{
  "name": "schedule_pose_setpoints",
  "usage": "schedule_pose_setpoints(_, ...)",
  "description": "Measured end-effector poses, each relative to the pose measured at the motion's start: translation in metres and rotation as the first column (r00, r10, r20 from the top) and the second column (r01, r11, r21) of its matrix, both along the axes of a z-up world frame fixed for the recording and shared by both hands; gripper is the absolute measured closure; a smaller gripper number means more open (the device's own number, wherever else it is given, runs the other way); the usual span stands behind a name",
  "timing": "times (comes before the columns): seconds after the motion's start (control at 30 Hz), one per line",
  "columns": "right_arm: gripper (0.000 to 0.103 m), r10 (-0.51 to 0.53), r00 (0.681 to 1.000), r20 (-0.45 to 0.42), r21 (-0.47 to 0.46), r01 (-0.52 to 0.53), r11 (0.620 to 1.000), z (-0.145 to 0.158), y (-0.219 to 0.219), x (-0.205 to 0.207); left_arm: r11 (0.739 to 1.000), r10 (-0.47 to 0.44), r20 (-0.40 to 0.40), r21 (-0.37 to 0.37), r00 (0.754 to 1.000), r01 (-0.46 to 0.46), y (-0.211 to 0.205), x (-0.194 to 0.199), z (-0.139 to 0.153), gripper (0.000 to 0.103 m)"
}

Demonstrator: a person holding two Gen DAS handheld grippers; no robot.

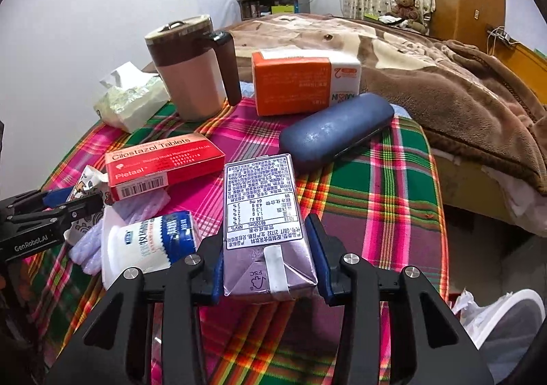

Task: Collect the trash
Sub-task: 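Grasp the patterned paper cup with the left tool while the right tool grasps the purple milk carton, then carry the paper cup and purple carton over the wastebasket and open both tools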

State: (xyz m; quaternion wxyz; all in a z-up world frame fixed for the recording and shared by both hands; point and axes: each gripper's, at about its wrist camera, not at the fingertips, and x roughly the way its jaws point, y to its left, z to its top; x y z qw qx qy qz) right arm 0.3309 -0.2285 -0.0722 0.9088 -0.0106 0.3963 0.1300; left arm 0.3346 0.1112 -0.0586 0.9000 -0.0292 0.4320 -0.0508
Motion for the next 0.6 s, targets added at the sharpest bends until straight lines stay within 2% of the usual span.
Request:
schedule_pose_setpoints(0.33,0.061,-0.017,0.999,0.041,0.035,0.015,0.999,0.017,-0.012,-0.021,1.0,0.012,0.063,-0.006,0.998,-0.011,-0.002,-0.034,0.026,0.053)
schedule_pose_setpoints(0.6,0.061,-0.036,0.996,0.086,0.063,0.031,0.998,0.034,-0.026,-0.047,0.999,-0.036,0.128,-0.017,0.991,0.038,-0.024,-0.068,0.055,0.053)
